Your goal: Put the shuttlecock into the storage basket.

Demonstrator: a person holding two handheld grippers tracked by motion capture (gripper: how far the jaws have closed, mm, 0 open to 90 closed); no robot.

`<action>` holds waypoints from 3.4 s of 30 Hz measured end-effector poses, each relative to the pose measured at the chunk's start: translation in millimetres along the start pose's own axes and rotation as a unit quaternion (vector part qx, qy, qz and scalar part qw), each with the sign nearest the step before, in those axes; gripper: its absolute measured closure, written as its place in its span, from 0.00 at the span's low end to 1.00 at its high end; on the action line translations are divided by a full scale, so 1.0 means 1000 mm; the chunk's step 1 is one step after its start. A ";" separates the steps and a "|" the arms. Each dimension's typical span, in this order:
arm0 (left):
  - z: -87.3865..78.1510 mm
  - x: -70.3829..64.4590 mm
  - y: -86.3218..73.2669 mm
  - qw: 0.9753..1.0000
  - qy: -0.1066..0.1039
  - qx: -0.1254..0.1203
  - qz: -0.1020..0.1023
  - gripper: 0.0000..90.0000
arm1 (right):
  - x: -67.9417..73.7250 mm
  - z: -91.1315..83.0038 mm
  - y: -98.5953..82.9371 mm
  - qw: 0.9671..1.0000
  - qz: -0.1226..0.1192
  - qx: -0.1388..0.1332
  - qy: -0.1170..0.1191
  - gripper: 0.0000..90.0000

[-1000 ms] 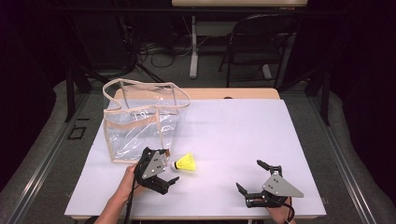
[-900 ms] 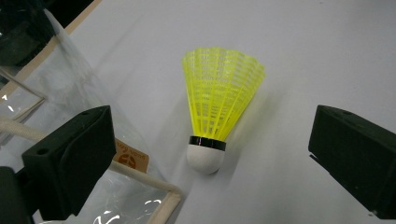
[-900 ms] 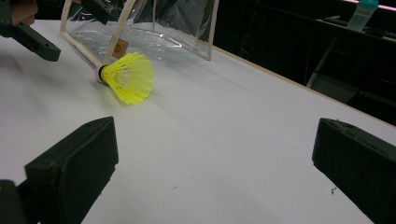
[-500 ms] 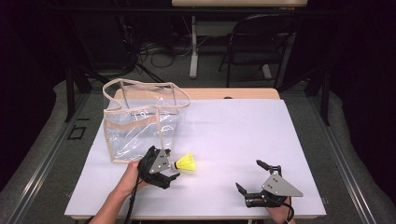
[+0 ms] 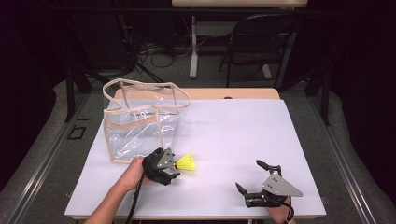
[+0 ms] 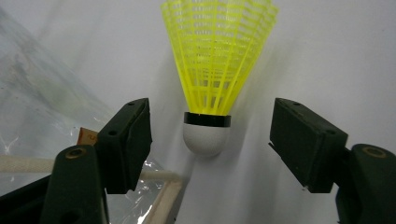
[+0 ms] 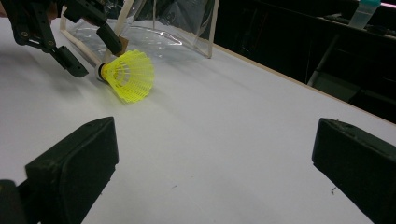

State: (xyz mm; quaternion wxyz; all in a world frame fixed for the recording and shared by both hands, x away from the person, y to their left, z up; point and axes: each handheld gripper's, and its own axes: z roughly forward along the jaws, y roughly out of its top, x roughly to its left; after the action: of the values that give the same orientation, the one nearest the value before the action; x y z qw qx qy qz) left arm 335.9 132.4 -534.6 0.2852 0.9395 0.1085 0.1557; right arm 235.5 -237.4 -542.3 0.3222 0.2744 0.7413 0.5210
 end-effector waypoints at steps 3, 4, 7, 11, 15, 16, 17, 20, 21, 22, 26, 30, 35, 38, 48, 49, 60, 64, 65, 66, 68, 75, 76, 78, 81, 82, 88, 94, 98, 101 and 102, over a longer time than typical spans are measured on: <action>0.002 0.001 0.000 1.000 -0.005 0.007 0.002 0.38 | 0.000 0.000 0.000 1.000 0.000 0.000 0.000 0.00; 0.002 0.001 0.000 1.000 -0.006 0.010 0.003 0.41 | 0.000 0.000 0.000 1.000 0.001 0.001 0.000 0.00; 0.003 0.003 0.000 1.000 -0.008 0.011 0.004 0.47 | 0.000 0.000 0.000 1.000 0.001 0.001 0.000 0.00; 0.003 0.004 0.001 1.000 -0.013 0.014 0.009 0.53 | 0.000 0.000 0.000 1.000 0.001 0.001 0.001 0.00; 0.003 0.006 0.002 1.000 -0.018 0.015 0.013 0.59 | 0.000 0.000 0.000 1.000 0.001 0.002 0.001 0.00; 0.003 0.007 0.002 1.000 -0.017 0.015 0.014 0.60 | 0.000 0.000 0.000 1.000 0.000 0.002 0.001 0.00; 0.004 0.007 0.002 1.000 -0.019 0.016 0.014 0.61 | 0.000 0.000 0.000 1.000 0.001 0.002 0.000 0.00; 0.005 0.007 0.002 0.999 -0.024 0.021 0.016 0.64 | -0.001 0.000 -0.001 1.000 0.000 0.002 0.001 0.00; 0.006 0.007 0.002 0.999 -0.026 0.020 0.016 0.65 | -0.001 0.000 -0.001 1.000 0.000 0.003 0.001 0.00; 0.007 0.008 0.002 0.999 -0.026 0.020 0.016 0.65 | -0.001 0.000 -0.001 1.000 0.002 0.003 0.001 0.00; 0.008 0.008 0.002 0.999 -0.029 0.023 0.016 0.68 | -0.001 0.000 -0.001 1.000 0.002 0.005 0.002 0.00; 0.009 0.009 0.001 0.999 -0.030 0.024 0.018 0.70 | -0.001 0.000 -0.001 1.000 0.000 0.005 0.001 0.00; 0.008 0.010 0.001 0.999 -0.036 0.022 0.023 0.71 | -0.001 0.000 -0.001 1.000 0.000 0.005 0.000 0.00; 0.006 0.009 0.001 0.999 -0.038 0.014 0.022 0.71 | -0.001 0.000 -0.001 1.000 0.000 0.006 0.000 0.00; -0.001 0.009 -0.002 0.999 -0.039 -0.011 -0.004 0.71 | -0.002 0.001 -0.002 1.000 0.001 0.007 0.001 0.00; -0.002 0.009 -0.002 0.999 -0.040 -0.014 -0.005 0.71 | -0.002 0.001 -0.002 1.000 0.002 0.006 0.001 0.00; -0.010 0.008 -0.003 0.999 -0.029 -0.033 -0.024 0.71 | -0.002 0.002 -0.002 1.000 0.001 0.008 0.000 0.00; -0.015 0.008 -0.001 0.998 -0.027 -0.043 -0.033 0.71 | -0.001 0.002 -0.002 1.000 0.001 0.009 0.000 0.00; -0.015 0.009 -0.001 0.998 -0.025 -0.044 -0.032 0.71 | -0.001 0.002 -0.002 1.000 0.001 0.008 0.000 0.00; -0.016 0.008 0.000 0.998 -0.025 -0.045 -0.035 0.71 | -0.001 0.002 -0.002 1.000 0.001 0.008 0.001 0.00; -0.018 0.009 0.001 0.998 -0.024 -0.045 -0.035 0.71 | -0.001 0.002 -0.002 1.000 0.001 0.008 0.001 0.00; -0.023 0.009 0.003 0.998 -0.019 -0.052 -0.038 0.71 | -0.001 0.002 -0.002 1.000 0.002 0.010 0.001 0.00; -0.023 0.009 0.004 0.998 -0.019 -0.054 -0.037 0.71 | -0.001 0.002 -0.002 1.000 0.001 0.010 0.002 0.00; -0.024 0.009 0.004 0.998 -0.019 -0.055 -0.037 0.71 | -0.001 0.002 -0.002 1.000 0.001 0.009 0.002 0.00; -0.026 0.010 0.005 0.998 -0.017 -0.055 -0.036 0.71 | -0.001 0.002 -0.002 1.000 0.002 0.009 0.002 0.00; -0.027 0.010 0.006 0.998 -0.017 -0.055 -0.036 0.71 | -0.001 0.002 -0.002 1.000 0.001 0.009 0.002 0.00; -0.030 0.011 0.007 0.997 -0.012 -0.059 -0.039 0.71 | -0.001 0.002 -0.002 1.000 0.001 0.009 0.003 0.00; -0.033 0.013 0.009 0.997 -0.008 -0.061 -0.038 0.71 | -0.001 0.002 -0.002 1.000 0.001 0.009 0.003 0.00; -0.035 0.014 0.010 0.997 -0.007 -0.062 -0.037 0.71 | -0.001 0.003 -0.002 1.000 0.001 0.010 0.004 0.00; -0.037 0.014 0.010 0.998 -0.006 -0.061 -0.036 0.71 | -0.001 0.003 -0.002 1.000 0.001 0.010 0.004 0.00; -0.037 0.015 0.010 0.998 -0.007 -0.060 -0.035 0.71 | -0.001 0.003 -0.002 1.000 0.001 0.010 0.004 0.00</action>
State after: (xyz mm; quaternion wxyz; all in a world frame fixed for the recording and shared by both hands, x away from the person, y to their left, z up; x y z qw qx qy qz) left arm 337.4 147.3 -496.4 0.3469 0.9174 0.1299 0.1454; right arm 238.0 -236.6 -544.7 0.3157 0.2766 0.7475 0.5149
